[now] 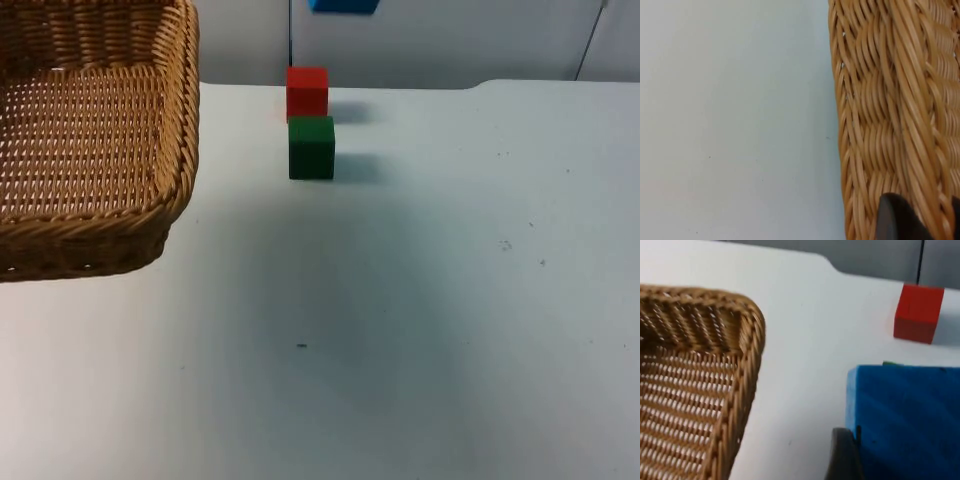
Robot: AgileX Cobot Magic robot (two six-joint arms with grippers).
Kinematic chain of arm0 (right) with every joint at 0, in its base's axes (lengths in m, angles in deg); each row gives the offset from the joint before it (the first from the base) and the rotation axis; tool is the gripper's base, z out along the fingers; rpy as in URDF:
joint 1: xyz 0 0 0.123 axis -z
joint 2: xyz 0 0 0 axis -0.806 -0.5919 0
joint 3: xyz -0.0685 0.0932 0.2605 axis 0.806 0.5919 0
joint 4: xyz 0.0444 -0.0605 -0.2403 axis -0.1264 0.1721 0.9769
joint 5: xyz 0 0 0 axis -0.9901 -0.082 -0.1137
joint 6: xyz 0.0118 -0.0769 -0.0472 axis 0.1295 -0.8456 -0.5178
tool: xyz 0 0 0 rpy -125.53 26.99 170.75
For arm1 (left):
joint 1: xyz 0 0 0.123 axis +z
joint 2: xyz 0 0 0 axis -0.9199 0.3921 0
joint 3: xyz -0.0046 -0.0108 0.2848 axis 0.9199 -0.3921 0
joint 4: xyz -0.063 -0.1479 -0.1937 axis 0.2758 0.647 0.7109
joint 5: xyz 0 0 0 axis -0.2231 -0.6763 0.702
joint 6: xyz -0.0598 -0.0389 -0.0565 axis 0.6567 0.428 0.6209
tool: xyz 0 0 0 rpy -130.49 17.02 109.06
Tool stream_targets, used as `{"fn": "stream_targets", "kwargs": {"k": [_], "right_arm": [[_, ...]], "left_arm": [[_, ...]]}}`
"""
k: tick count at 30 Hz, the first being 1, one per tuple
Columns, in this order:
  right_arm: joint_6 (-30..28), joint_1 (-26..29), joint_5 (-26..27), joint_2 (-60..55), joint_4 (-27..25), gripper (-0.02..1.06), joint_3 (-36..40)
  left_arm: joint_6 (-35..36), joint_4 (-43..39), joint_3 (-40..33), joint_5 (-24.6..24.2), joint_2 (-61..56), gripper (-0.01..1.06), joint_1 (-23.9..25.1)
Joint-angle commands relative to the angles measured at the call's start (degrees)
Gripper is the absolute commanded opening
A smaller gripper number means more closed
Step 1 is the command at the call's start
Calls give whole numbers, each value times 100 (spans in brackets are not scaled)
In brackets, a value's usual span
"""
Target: Pick up the basket with the left hand and place the blue cube into the basket with the right hand.
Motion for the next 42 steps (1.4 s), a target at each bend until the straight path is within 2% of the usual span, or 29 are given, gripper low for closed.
{"fn": "stream_targets", "kwargs": {"k": [1,3,7,8,11,19,23,27,34,42], "right_arm": [[-43,-167,71,339,222,0,-35],[-55,-281,106,452,287,0,-35],[-289,-807,211,600,304,0,-35],[-289,-807,211,600,304,0,-35],[-306,-1243,277,499,325,0,-35],[-255,-1596,625,8,289,0,-35],[-255,-1635,1040,-379,87,0,-65],[-304,-1635,939,-785,-79,0,-388],[-304,-1635,319,-1598,-79,0,-1269],[-320,-1635,158,-2064,-89,0,-1555]], "left_arm": [[-128,283,2,-107,-60,0,-97],[-138,283,2,-35,-60,0,-199],[-138,287,2,559,-60,0,-682],[-138,287,2,559,-60,0,-682],[-127,456,2,821,-60,0,-888],[-127,721,2,849,8,0,-888],[-127,735,2,849,108,0,-888],[-127,818,2,859,209,0,-888],[-157,817,2,859,248,0,-888],[-157,817,2,848,248,0,-888]]}}
